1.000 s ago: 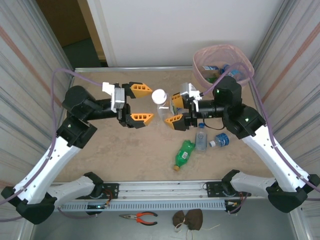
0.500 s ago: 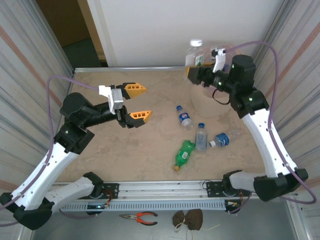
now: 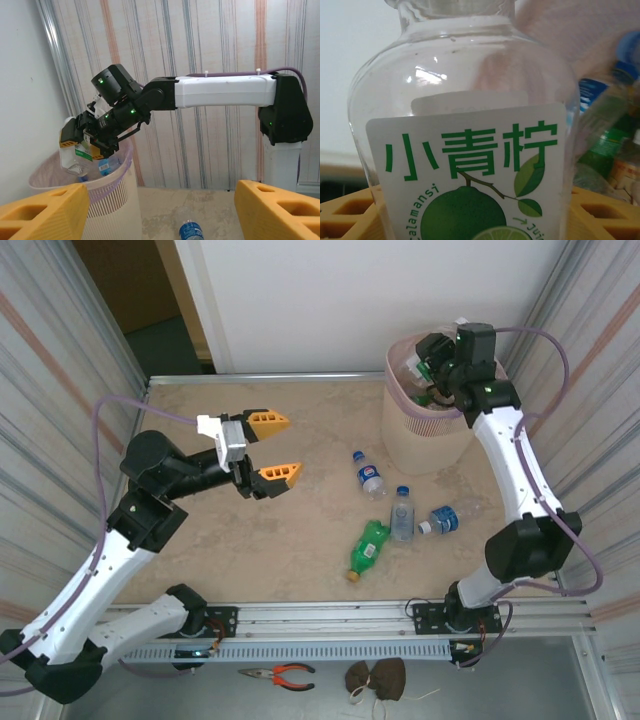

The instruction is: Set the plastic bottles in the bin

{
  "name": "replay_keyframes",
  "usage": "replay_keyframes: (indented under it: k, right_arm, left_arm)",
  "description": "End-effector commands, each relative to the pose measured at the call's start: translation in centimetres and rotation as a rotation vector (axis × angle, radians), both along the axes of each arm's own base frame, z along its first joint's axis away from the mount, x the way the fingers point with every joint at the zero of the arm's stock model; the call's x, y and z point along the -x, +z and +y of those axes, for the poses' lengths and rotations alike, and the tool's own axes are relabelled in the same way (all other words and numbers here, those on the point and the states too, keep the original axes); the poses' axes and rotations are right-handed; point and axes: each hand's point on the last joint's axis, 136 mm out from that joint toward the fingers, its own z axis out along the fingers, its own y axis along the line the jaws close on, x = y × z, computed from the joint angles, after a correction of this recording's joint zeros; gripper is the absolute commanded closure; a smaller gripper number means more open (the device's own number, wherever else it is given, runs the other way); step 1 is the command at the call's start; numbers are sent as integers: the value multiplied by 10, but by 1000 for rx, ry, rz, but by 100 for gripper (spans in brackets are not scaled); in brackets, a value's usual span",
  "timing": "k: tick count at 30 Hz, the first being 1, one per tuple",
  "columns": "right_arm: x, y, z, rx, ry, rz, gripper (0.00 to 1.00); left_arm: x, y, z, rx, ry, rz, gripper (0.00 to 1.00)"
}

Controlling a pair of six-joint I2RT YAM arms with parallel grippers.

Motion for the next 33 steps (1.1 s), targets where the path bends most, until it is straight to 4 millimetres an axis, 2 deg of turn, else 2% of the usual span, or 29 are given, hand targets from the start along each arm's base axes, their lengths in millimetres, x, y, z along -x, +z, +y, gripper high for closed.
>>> replay_keyframes:
  k: [1, 2, 3, 7, 15, 22, 27, 33]
  right_arm:
    - [4, -18, -28, -95, -265, 132, 59]
    - [2, -25, -30, -92, -288, 160, 59]
    - [-1, -20, -31, -93, -307, 155, 59]
    - [-18, -28, -28, -112, -333, 182, 55]
    - [-46, -59, -28, -156, -395, 283, 53]
    - [-49, -82, -34, -198, -466, 352, 46]
    - [-45, -80, -37, -202, -481, 359, 34]
    - [-36, -61, -39, -213, -486, 326, 25]
  left_arm:
    - [3, 1, 4, 8, 12, -11, 24]
    - [3, 1, 4, 7, 12, -9, 24]
    - [3, 1, 5, 8, 16, -8, 24]
    - [-3, -6, 4, -3, 40, 25, 24]
    - [-21, -31, -1, -22, 78, 115, 26]
    - [-26, -46, -3, -37, 87, 158, 26]
    - [-29, -52, -5, -49, 91, 180, 26]
    - [-34, -57, -7, -58, 96, 195, 26]
